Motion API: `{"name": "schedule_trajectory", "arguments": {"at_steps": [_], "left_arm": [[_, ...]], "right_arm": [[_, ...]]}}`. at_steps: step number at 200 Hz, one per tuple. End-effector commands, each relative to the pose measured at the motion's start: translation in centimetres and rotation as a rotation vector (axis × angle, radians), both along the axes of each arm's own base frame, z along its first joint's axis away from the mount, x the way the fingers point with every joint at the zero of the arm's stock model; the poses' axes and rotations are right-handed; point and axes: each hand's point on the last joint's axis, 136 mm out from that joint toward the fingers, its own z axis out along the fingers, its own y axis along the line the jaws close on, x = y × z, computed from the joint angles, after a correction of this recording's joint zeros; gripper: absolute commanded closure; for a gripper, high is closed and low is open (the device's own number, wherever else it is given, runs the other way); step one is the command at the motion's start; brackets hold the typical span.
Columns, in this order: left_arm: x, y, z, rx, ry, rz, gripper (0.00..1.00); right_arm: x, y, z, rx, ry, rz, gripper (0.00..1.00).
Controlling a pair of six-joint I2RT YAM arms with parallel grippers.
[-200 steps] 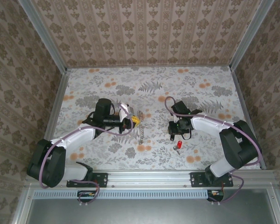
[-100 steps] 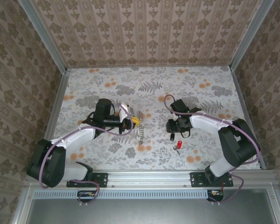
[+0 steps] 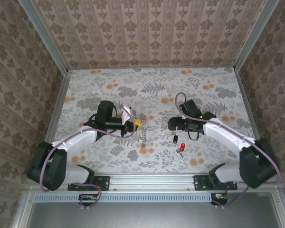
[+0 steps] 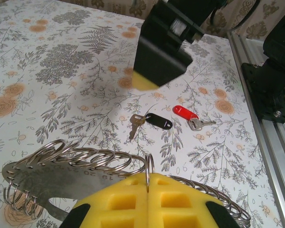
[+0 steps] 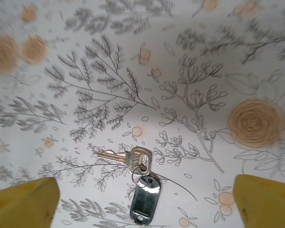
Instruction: Put the keys on the keyring
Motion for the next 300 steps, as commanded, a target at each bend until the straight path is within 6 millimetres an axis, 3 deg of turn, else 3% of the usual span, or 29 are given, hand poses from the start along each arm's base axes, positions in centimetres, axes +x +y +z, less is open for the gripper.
{"name": "schedule_trajectory", "arguments": {"at_steps": [1, 41, 56, 72, 101, 136, 192, 250, 300], "left_arm": [[-0.2, -0.3, 2.2, -0.043, -0.064, -0.042, 1.0], [-0.2, -0.3, 2.3, -0.044, -0.065, -0.045, 1.0], [-0.2, -0.4, 2.3, -0.045, -0.065, -0.047, 1.0], [-0.3, -0.4, 2.3, -0.044, -0.064, -0.049, 1.0], [-0.2, -0.4, 2.2, -0.042, -0.066, -0.047, 1.0], [-0.2, -0.3, 2.1, -0.038, -0.065, -0.046, 1.0], [-0.3, -0.4, 2.0, -0.036, -0.059, -0.051, 1.0], [-0.3, -0.4, 1.9, -0.034, -0.06, -0.05, 1.0], [-0.2, -0.4, 1.9, -0.033, -0.056, -0.052, 1.0]], "right_arm": [[0.1, -1.2, 0.4, 0.021, -0.034, -0.05, 0.01], [-0.8, 0.0, -2.2, 0.121, 0.118, 0.0, 0.01], [-1.2, 0.0, -3.1, 0.087, 0.146, 0.023, 0.13], [-1.5, -0.3, -4.2, 0.014, 0.177, 0.037, 0.37], [-2.0, -0.3, -5.2, -0.14, 0.229, 0.097, 0.52], [-1.7, 1.5, -5.5, -0.242, 0.205, 0.179, 0.55], [-1.4, 2.1, -6.3, -0.27, 0.232, 0.204, 0.65], [-1.4, 1.9, -7.3, -0.304, 0.277, 0.203, 0.71], [-1.1, 1.5, -7.0, -0.321, 0.256, 0.183, 0.77]]}}
